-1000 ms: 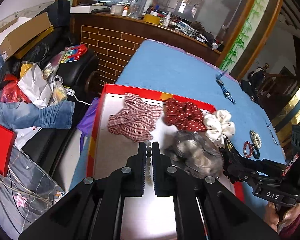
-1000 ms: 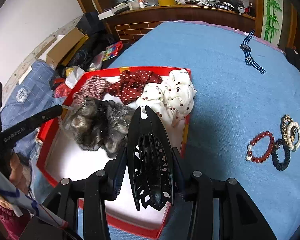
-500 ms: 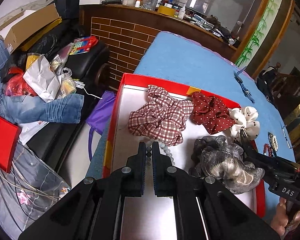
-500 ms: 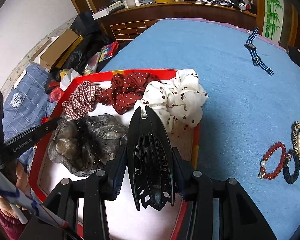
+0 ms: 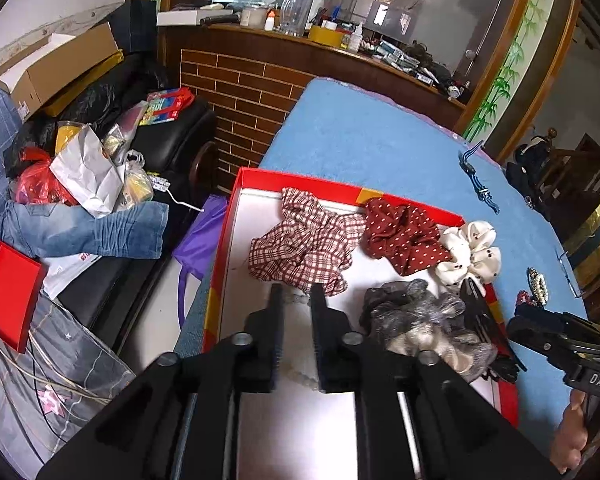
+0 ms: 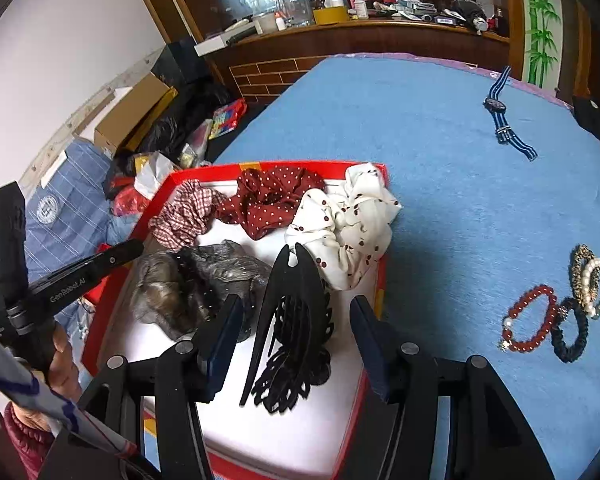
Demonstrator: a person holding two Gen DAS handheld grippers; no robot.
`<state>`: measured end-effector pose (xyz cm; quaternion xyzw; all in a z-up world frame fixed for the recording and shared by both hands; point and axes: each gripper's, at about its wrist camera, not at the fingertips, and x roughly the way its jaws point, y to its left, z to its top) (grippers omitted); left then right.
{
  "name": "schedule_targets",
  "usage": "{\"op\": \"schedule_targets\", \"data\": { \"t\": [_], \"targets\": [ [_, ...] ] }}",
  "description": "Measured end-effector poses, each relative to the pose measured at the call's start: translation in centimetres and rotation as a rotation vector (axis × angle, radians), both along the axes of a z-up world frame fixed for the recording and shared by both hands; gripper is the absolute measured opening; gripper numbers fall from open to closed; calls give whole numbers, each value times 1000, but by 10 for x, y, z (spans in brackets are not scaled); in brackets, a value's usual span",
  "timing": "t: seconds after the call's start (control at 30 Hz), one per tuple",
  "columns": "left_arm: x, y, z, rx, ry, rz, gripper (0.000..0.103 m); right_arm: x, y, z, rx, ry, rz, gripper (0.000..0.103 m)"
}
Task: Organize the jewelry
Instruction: 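Move the left tool to the red bead bracelet and grasp it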
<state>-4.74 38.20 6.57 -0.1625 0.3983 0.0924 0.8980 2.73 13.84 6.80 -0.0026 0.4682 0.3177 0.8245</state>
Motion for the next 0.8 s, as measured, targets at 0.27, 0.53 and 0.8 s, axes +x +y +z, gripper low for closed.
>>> {"op": "schedule_targets", "data": {
  "t": [0.27, 0.53, 0.8],
  "targets": [
    [-13, -30, 25, 14, -59, -36, 19, -12, -43, 16, 65, -12, -47, 60],
    [-13, -93, 43, 26, -91, -156, 20, -15, -102, 17, 99, -4, -152, 60],
    [-1, -166, 44, 48, -73, -295, 27, -12, -167, 8, 120, 24, -267, 60]
  ]
}}
